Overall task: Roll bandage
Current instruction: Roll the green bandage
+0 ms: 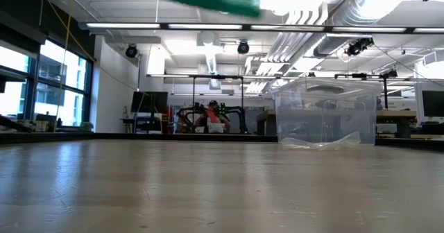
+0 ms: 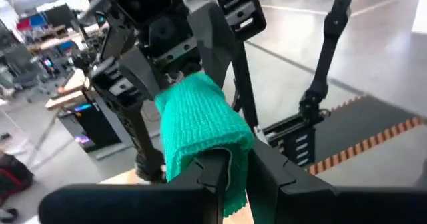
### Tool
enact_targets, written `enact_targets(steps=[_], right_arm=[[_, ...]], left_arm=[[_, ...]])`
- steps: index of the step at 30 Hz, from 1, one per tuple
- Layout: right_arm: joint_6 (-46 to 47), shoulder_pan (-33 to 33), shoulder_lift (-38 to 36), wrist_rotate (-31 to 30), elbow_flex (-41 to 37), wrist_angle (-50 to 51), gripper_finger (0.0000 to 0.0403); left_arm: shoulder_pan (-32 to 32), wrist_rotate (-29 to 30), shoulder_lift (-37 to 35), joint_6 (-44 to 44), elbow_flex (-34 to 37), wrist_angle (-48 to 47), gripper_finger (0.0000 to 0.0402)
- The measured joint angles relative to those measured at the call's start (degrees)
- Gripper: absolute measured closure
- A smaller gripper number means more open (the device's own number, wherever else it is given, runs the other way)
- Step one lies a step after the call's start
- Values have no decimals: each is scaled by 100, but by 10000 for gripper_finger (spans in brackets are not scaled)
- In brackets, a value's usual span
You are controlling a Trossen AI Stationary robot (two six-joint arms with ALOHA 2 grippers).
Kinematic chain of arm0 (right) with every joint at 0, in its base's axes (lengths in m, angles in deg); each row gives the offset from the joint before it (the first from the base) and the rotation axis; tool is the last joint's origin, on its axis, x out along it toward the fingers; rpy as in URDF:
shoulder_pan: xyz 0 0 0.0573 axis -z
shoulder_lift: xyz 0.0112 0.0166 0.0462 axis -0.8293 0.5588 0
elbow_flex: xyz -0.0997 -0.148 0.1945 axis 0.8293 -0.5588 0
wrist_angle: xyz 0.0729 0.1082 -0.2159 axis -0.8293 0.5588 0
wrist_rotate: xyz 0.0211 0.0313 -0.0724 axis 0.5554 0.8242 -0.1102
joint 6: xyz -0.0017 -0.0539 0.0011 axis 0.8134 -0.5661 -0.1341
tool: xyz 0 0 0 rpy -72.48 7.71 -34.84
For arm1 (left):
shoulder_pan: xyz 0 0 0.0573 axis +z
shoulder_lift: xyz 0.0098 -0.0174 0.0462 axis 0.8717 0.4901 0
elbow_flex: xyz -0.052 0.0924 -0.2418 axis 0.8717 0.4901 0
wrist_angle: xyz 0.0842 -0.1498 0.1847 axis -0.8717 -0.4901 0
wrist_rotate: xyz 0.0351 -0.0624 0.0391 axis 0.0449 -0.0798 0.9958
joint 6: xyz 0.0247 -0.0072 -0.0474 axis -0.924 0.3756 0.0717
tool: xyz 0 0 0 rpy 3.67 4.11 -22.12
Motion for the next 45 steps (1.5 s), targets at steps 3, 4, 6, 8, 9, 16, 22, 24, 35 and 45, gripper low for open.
enact_targets(steps=[3, 4, 6, 8, 9, 16, 22, 24, 35, 45], right_arm=[[-209, 147, 0, 407, 1, -373, 217], [-236, 188, -1, 531, 3, -401, 217], [-242, 253, -2, 730, 4, -401, 219], [-239, 291, -2, 827, 4, -380, 224], [-245, 299, -2, 854, 4, -386, 228], [-162, 287, -55, 737, 7, -330, 248], [706, 282, -402, 495, 12, 527, 212], [977, 266, -462, 524, 15, 1044, 194], [-17, -222, -315, -202, 9, 318, 176], [-1897, -7, -18, -401, 4, -1428, 176]], left_arm=[[-4, 3, 2, 437, 0, -15, 366], [-4, 5, 4, 593, 0, -13, 365], [4, 49, 4, 954, 0, 14, 365], [17, 56, 4, 1162, 0, 65, 364], [17, 62, 4, 1200, 0, 99, 362], [17, 91, 4, 1280, 0, 129, 358], [-34, -16, -4, 1276, 2, 440, 392], [-46, -20, -37, 1274, 2, 618, 391], [-42, 652, -407, 1189, 2, 761, 387], [-9, 668, -411, 959, 2, 957, 387]])
